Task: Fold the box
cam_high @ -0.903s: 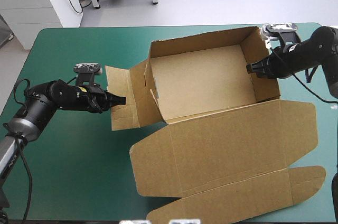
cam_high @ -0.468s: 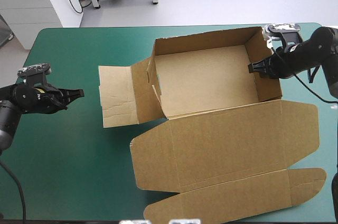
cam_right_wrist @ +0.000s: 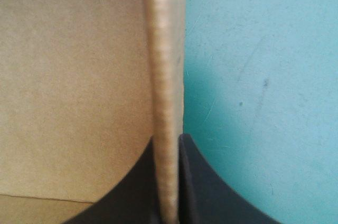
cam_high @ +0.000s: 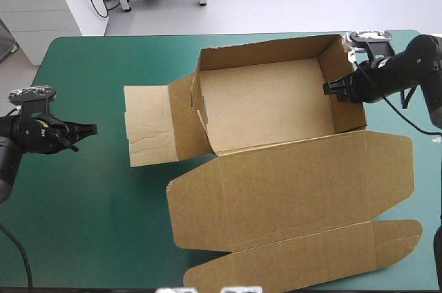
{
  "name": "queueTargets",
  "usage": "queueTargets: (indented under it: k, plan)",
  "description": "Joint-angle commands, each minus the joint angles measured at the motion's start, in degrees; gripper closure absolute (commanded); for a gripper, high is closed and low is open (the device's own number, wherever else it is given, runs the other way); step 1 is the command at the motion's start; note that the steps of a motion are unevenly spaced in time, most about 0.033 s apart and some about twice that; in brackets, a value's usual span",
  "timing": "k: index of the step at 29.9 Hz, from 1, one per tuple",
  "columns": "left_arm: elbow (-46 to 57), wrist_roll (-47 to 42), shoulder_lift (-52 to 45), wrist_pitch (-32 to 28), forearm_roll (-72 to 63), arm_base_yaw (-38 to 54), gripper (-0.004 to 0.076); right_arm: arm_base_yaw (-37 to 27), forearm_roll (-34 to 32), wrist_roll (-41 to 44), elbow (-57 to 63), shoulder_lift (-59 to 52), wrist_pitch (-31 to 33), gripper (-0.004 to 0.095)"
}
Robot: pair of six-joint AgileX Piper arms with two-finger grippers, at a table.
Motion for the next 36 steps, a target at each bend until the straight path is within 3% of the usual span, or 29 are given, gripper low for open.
queueTargets:
  k: [1, 7, 12, 20, 25, 36]
  plan:
    - [-1.53, 1.42, 2.29, -3.67, -4.24, 0.19, 0.0707, -0.51, 3.33, -0.46, -1.52, -2.47, -1.4, 0.0929]
    - [-1.53, 3.64, 9.32, -6.8, -13.83, 0.19, 0.0708, -0.51, 6.38, -0.69, -1.52, -2.54, -1.14, 0.0929]
    - [-1.53, 9.09, 14.94, -5.67, -22.65, 0.19, 0.0708, -0.51, 10.11, -2.72, -1.52, -2.54, -0.5, 0.0929]
    - [-1.53, 26.15, 16.55, -2.33, -48.16, 0.19, 0.0708, -0.51, 12.89, -4.65, -1.52, -2.54, 0.03, 0.0929]
    - [-1.53, 39.43, 16.55, 4.48, -66.53, 0.19, 0.0708, -0.51, 12.69, -4.75, -1.52, -2.54, -0.41, 0.0929]
    - [-1.53, 47.61, 16.55, 24.43, -83.73, 0.19, 0.0712, -0.51, 11.32, -4.06, -1.52, -1.96, -2.66, 0.0929]
